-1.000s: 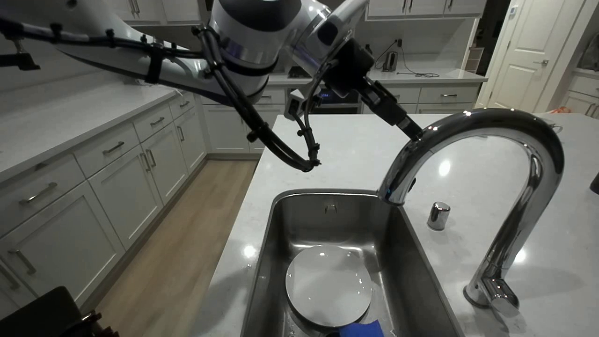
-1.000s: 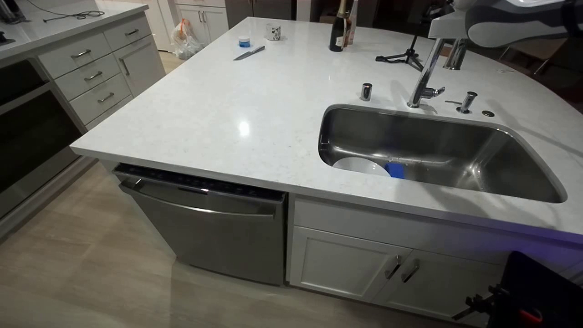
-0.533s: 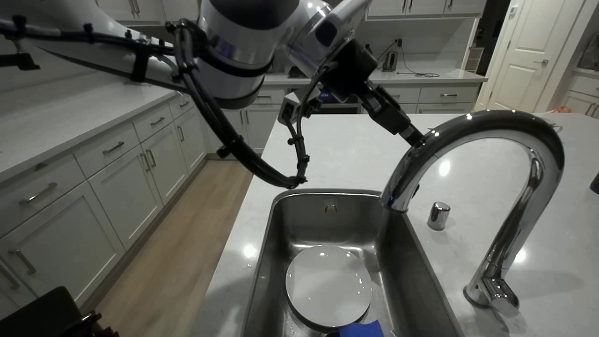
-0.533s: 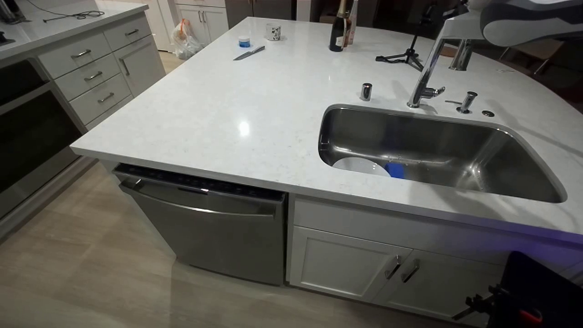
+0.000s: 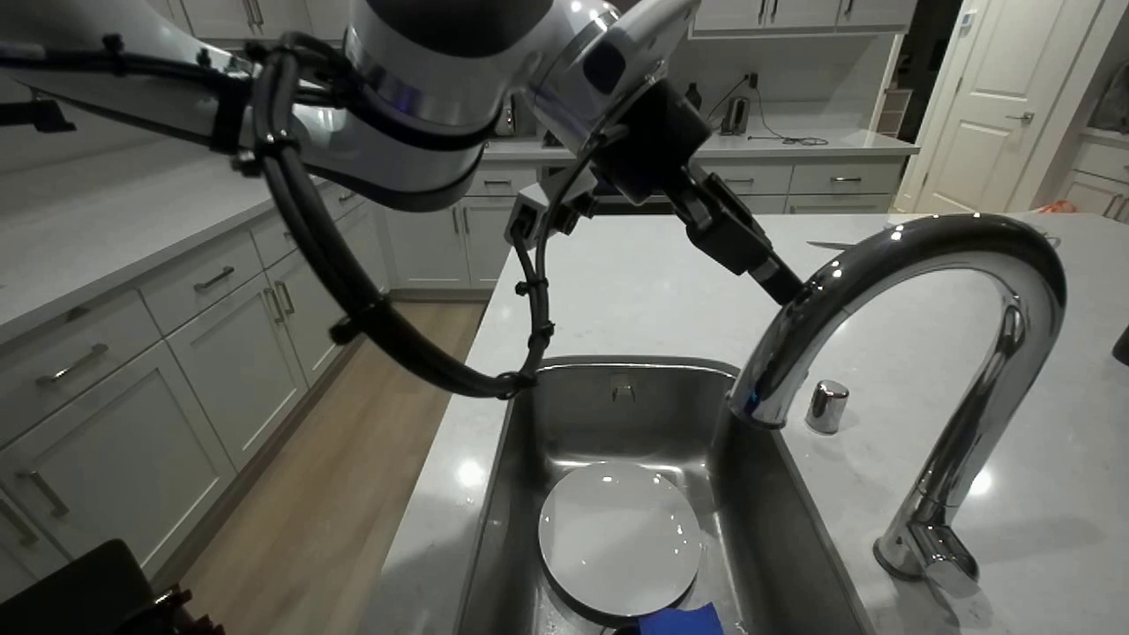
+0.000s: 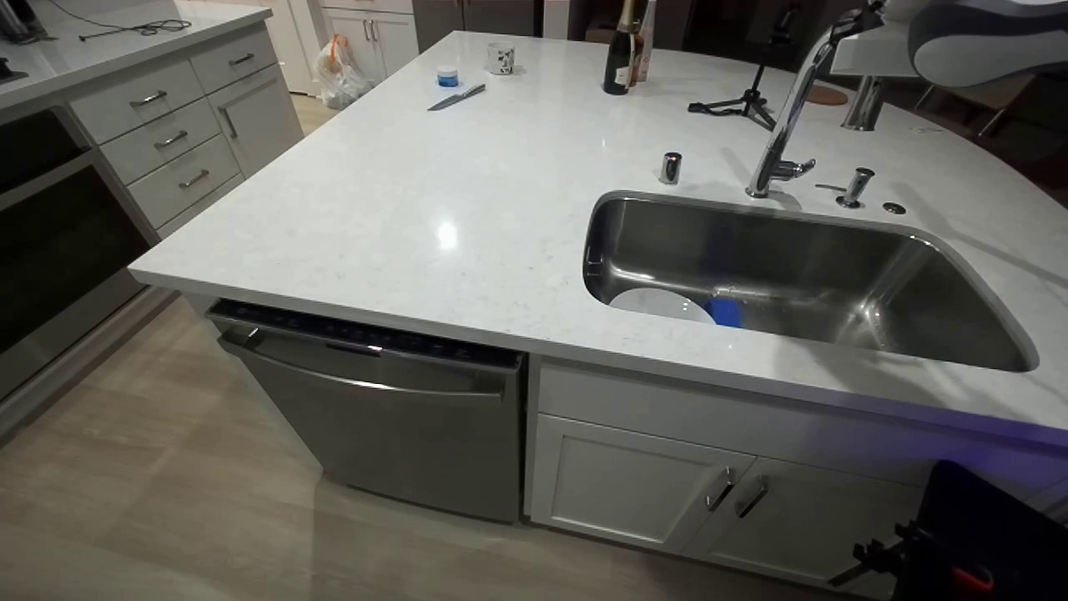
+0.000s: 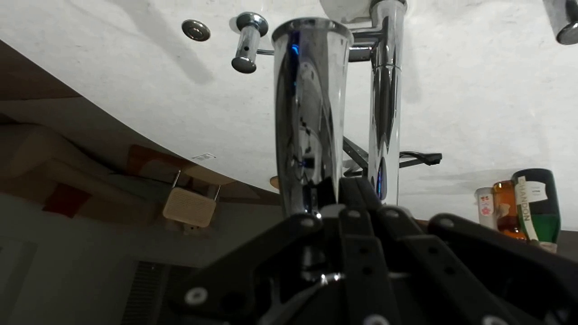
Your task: Turn the tap nozzle to the right
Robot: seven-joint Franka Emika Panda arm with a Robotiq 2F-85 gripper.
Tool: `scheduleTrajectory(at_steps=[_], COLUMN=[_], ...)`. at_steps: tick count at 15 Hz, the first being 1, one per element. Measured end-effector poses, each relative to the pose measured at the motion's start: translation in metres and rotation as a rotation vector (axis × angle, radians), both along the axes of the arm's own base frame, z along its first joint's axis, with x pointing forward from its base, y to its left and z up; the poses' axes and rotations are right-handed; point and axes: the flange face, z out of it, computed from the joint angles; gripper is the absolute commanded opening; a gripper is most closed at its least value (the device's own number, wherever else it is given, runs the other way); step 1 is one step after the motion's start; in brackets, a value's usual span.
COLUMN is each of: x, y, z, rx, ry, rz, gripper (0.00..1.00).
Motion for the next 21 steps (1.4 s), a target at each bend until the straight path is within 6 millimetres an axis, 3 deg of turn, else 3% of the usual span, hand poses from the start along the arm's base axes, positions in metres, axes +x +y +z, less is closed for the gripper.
scheduleTrajectory(at_steps=[8,16,21], x=[-0.017,-0.035,-0.032], y=[-0.012,-0.041,-0.064], z=[-0.002,-0.006,-0.016], rx=[0.015,0.057,0.101], ry=[0.002,-0.017,-0.011], rz=[-0.029,-0.092,-0.113], gripper=[0.02,0.02,0.02])
